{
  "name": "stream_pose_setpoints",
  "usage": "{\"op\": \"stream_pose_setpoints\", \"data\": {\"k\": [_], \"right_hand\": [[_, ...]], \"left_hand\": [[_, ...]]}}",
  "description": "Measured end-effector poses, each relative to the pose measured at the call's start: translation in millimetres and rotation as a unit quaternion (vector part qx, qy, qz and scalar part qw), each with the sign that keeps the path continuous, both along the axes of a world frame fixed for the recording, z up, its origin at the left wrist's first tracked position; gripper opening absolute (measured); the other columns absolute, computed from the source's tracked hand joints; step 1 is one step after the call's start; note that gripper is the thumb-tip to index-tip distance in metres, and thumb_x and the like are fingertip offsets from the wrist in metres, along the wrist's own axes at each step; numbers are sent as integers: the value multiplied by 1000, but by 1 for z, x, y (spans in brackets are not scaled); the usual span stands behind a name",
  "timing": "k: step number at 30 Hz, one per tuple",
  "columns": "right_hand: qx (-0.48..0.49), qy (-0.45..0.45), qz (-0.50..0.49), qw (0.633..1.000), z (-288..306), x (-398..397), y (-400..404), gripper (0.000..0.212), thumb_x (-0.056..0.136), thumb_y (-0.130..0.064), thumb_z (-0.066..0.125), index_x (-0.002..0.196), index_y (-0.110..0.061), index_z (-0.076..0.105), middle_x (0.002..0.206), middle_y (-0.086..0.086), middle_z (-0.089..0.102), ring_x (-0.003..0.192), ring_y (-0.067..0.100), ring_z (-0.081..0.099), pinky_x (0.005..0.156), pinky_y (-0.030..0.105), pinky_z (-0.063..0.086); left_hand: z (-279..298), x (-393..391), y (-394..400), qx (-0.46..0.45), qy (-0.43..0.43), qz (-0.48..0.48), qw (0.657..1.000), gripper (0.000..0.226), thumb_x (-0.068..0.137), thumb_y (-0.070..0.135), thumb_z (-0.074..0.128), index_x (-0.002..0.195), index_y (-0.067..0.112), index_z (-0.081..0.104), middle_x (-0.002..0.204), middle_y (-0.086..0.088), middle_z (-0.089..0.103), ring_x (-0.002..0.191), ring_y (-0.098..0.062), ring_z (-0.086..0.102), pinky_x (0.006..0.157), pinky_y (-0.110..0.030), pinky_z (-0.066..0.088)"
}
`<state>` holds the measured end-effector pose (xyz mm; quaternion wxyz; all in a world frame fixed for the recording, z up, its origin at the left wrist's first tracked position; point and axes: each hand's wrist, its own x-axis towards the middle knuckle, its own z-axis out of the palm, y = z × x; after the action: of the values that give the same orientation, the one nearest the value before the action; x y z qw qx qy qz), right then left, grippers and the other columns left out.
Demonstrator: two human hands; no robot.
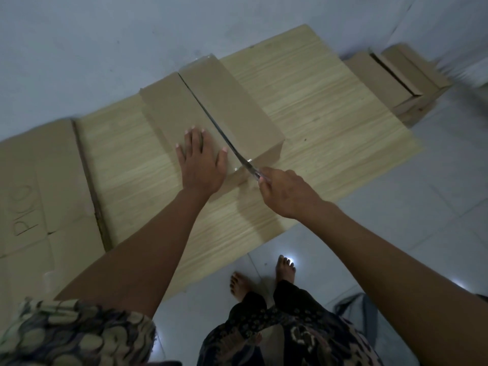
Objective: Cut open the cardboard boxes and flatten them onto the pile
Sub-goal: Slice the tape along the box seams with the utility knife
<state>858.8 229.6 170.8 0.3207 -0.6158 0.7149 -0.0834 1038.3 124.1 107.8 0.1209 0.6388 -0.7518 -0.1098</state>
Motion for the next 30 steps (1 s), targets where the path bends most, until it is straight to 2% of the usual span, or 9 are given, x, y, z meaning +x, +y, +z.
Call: {"op": "stream_pose_setpoints", "data": {"k": [2, 3, 5, 7, 10, 12, 17, 27, 30], "right_hand": [[9, -45, -1, 999, 6, -5, 4, 31, 103, -33, 39, 125, -25, 59, 98, 12, 65, 85, 29, 63, 68, 37, 51], [13, -92, -18, 996, 9, -8, 7, 26, 103, -31, 42, 120, -28, 62, 90, 10, 65, 75, 25, 63, 61, 38, 55], [9, -191, -78, 979, 11, -16, 17, 24, 104, -27, 47, 119, -29, 65, 74, 8, 62, 51, 15, 57, 46, 30, 52], [-17, -234, -130, 963, 7, -22, 27, 24, 105, -25, 47, 119, -21, 66, 68, 10, 60, 41, 12, 51, 41, 26, 45], [-55, -272, -193, 941, 0, -25, 40, 23, 105, -22, 46, 109, -16, 68, 65, 12, 57, 43, 18, 50, 40, 28, 44], [-62, -291, -216, 930, -3, -24, 45, 22, 105, -21, 46, 103, -16, 68, 63, 10, 56, 42, 20, 50, 40, 28, 44], [-52, -314, -242, 916, -10, -19, 49, 22, 105, -24, 45, 102, -21, 67, 64, 7, 56, 43, 20, 52, 41, 28, 44], [-37, -337, -297, 893, -10, -19, 42, 26, 103, -20, 45, 91, -17, 68, 66, 8, 56, 43, 20, 50, 42, 28, 45], [-27, -345, -297, 890, -11, -21, 38, 23, 103, -20, 46, 98, -16, 68, 66, 9, 56, 42, 19, 49, 41, 26, 44]], "left_hand": [[2, 3, -1, 10, 6, -14, 1000, 68, 107, 46, 37, 158, 4, 24, 168, -18, 13, 156, -32, 3, 124, -55, -1], [4, 3, 0, 14, 9, -19, 1000, 68, 107, 46, 36, 159, 4, 23, 168, -17, 12, 156, -32, 2, 124, -55, -1], [7, 6, 1, 20, 19, -22, 999, 70, 106, 48, 36, 160, 5, 22, 169, -16, 11, 156, -32, 1, 124, -57, -1], [10, 11, 7, 30, 29, -43, 998, 81, 101, 61, 33, 160, 8, 20, 169, -14, 8, 157, -29, -1, 123, -58, -4], [11, 22, 17, 34, 7, -114, 993, 111, 82, 87, 25, 162, 11, 14, 170, -12, 2, 157, -25, -4, 122, -58, -9], [9, 29, 17, 28, -13, -145, 989, 121, 75, 92, 29, 162, 11, 10, 170, -12, -1, 157, -25, -5, 123, -58, -6], [3, 34, 11, 5, -40, -169, 985, 115, 79, 87, 31, 160, 7, 19, 169, -15, 11, 156, -31, 7, 123, -61, 10], [3, 29, 9, 31, -32, -173, 984, 114, 78, 86, 29, 161, 8, 17, 170, -14, 7, 157, -29, 2, 124, -57, 3], [5, 30, 9, 41, -18, -183, 982, 114, 78, 85, 29, 161, 8, 16, 170, -13, 5, 157, -28, -1, 124, -55, -1]]}}
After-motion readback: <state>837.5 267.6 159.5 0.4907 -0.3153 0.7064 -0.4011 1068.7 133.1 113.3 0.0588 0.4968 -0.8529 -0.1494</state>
